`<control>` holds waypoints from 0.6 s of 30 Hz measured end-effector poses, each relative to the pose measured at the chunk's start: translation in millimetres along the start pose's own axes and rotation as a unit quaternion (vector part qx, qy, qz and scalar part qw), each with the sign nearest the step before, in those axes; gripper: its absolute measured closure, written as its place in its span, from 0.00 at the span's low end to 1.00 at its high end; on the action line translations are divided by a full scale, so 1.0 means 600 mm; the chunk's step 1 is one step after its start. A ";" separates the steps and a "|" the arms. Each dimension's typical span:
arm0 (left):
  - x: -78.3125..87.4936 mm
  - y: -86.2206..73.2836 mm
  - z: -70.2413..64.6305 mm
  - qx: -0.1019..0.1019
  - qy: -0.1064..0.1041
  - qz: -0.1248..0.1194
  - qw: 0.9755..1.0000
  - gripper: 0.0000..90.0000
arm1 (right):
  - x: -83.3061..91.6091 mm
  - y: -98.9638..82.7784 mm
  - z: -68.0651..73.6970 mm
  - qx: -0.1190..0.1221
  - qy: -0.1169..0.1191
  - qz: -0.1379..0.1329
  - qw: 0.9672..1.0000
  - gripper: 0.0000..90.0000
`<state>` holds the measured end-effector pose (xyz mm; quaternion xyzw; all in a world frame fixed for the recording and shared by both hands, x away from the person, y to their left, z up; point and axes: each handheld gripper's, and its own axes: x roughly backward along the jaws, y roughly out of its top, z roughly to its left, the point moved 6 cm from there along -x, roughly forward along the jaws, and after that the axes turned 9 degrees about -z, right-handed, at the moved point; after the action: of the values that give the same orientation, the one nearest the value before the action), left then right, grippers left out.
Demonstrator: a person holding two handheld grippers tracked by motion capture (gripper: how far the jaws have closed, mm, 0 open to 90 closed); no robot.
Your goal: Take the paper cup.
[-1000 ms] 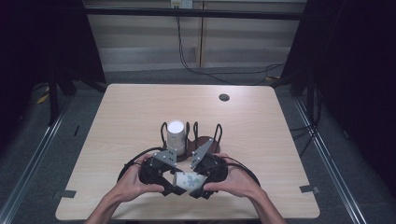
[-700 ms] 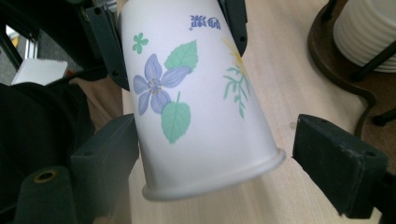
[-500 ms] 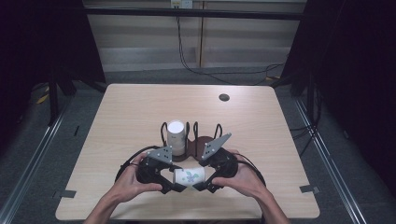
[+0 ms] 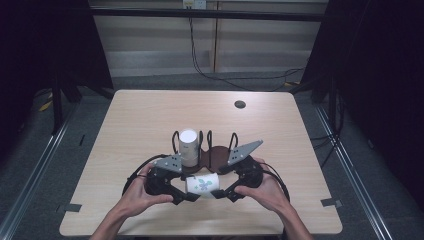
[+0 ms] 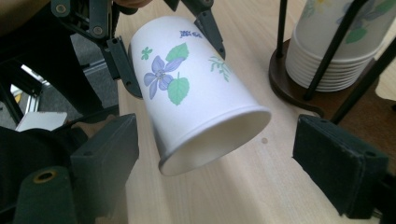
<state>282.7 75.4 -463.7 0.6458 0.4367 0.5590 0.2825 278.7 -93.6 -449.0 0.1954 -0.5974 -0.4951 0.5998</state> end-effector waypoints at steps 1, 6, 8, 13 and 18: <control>0.000 0.000 0.000 0.001 0.000 0.000 1.000 0.41 | 0.003 0.000 -0.001 -0.004 -0.003 -0.003 1.000 0.16; 0.002 0.002 0.004 0.002 0.003 -0.014 1.000 0.41 | 0.009 0.001 -0.006 -0.011 -0.002 -0.025 1.000 0.16; 0.003 0.002 0.005 0.003 0.005 -0.017 1.000 0.41 | 0.009 0.001 -0.007 -0.016 -0.004 -0.033 0.999 0.16; 0.004 0.002 0.007 0.008 0.012 -0.026 1.000 0.41 | 0.011 0.002 -0.011 -0.022 -0.008 -0.053 0.998 0.16; 0.007 0.006 0.008 0.011 0.017 -0.042 0.999 0.41 | 0.019 0.005 -0.015 -0.028 -0.023 -0.074 0.997 0.16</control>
<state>288.2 77.7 -459.6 0.6202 0.4744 0.5527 0.2913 285.4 -104.9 -442.3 0.2113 -0.5810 -0.5590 0.5526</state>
